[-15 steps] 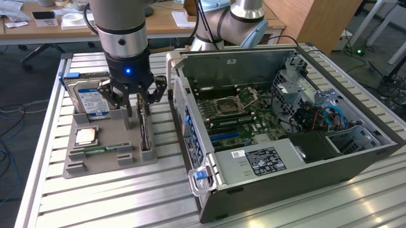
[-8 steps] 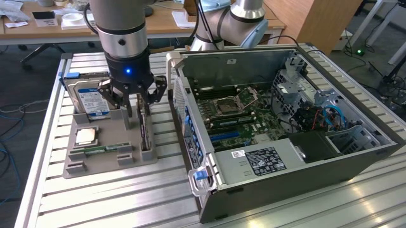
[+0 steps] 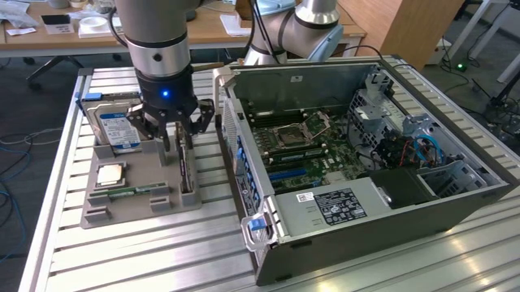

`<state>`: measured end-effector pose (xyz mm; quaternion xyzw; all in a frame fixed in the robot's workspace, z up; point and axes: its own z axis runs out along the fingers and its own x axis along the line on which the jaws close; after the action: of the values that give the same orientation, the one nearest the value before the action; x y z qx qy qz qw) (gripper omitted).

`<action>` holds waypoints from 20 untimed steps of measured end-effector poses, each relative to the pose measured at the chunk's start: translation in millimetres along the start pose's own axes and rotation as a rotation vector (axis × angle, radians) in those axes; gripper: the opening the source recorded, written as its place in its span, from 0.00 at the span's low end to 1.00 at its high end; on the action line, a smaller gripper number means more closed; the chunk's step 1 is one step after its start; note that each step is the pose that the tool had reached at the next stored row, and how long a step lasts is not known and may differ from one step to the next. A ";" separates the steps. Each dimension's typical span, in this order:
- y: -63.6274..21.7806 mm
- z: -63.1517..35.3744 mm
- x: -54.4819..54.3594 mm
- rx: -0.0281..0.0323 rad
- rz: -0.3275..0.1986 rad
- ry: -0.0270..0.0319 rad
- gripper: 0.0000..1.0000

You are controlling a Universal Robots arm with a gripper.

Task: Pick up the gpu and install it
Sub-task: 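Pick up the gpu and move the gpu toward the slot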

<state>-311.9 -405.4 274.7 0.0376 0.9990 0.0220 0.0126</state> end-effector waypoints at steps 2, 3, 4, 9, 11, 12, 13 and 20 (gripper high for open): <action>-0.1 3.2 0.0 0.0000 0.000 0.0000 0.47; -0.2 4.8 0.0 -0.0001 0.000 0.0000 0.47; -0.2 6.2 0.1 -0.0001 0.000 -0.0001 0.47; -0.2 8.2 0.2 -0.0001 0.000 -0.0001 0.47; -0.2 10.2 0.2 -0.0001 0.000 -0.0001 0.47; -0.3 11.4 0.2 0.0000 0.000 0.0000 0.47; -0.3 12.6 0.3 0.0000 0.000 0.0000 0.47; 0.0 23.0 0.1 0.0000 0.000 0.0000 0.47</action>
<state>-311.4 -404.3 251.7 0.0376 0.9990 0.0220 0.0126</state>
